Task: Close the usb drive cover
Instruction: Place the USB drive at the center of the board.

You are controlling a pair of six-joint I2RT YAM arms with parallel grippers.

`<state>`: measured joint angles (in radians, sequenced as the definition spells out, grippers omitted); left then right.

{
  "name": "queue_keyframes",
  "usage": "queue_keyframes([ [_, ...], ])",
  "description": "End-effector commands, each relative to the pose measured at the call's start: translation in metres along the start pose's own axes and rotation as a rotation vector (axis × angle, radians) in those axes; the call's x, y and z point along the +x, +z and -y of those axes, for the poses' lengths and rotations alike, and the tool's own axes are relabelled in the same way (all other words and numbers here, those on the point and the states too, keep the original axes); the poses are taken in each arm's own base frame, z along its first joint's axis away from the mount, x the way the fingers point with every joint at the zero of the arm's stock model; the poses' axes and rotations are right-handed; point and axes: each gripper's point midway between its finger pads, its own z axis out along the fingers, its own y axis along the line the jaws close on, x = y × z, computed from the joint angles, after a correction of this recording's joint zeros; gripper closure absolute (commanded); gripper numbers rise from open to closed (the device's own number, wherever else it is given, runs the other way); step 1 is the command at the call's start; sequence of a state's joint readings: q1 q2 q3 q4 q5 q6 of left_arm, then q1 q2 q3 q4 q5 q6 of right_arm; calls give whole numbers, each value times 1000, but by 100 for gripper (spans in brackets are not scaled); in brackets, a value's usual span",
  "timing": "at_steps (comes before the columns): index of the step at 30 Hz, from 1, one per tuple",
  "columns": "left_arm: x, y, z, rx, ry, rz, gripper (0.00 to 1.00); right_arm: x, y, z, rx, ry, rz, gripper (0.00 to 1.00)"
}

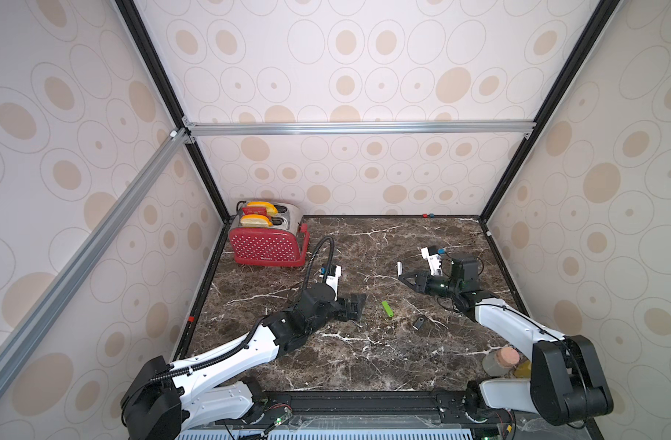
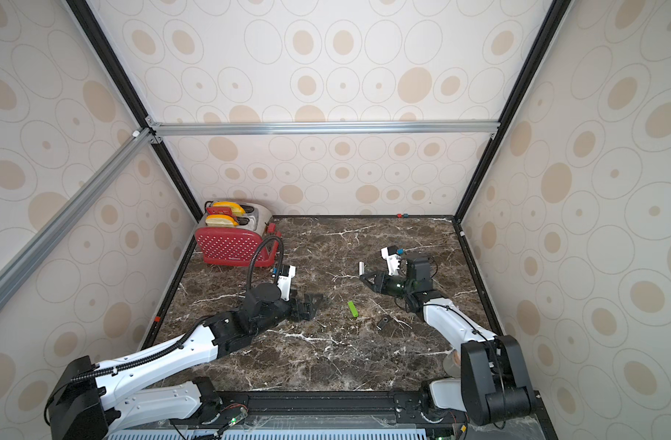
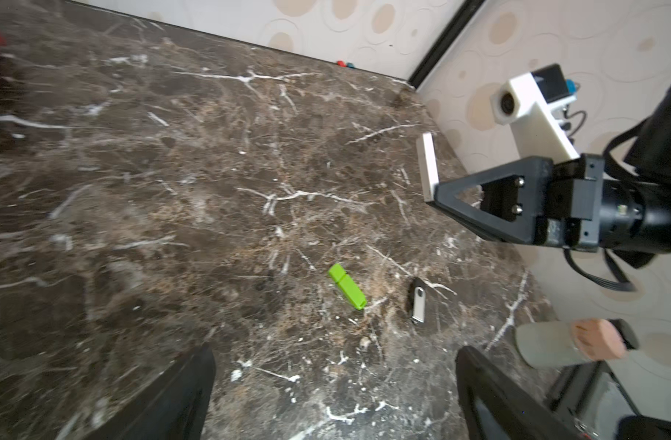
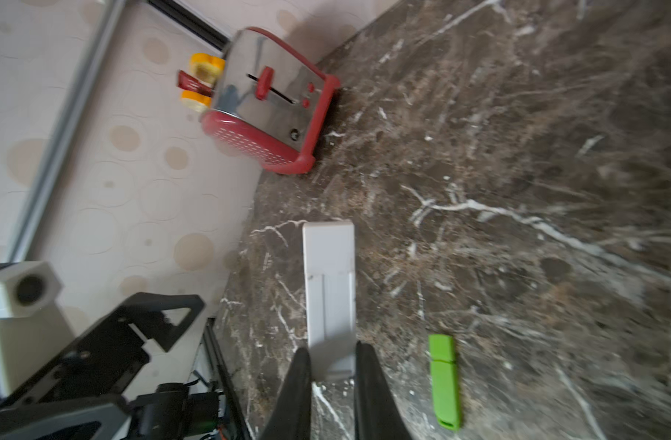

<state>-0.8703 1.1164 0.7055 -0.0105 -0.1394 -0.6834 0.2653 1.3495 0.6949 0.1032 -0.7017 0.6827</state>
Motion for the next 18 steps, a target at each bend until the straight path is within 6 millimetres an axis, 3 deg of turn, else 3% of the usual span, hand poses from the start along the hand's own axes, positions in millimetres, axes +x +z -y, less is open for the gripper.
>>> queue_keyframes([
  [1,-23,-10,-24,-157,-14,76,1,23,0,52,287,3,-104,100],
  [6,-22,-10,-33,-228,4,56,1,38,-4,92,581,-37,-211,100],
  [11,-19,-7,-33,-231,20,36,1,43,-6,105,735,-99,-270,100],
  [18,-15,-5,-34,-235,30,19,1,54,2,120,779,-81,-334,100],
])
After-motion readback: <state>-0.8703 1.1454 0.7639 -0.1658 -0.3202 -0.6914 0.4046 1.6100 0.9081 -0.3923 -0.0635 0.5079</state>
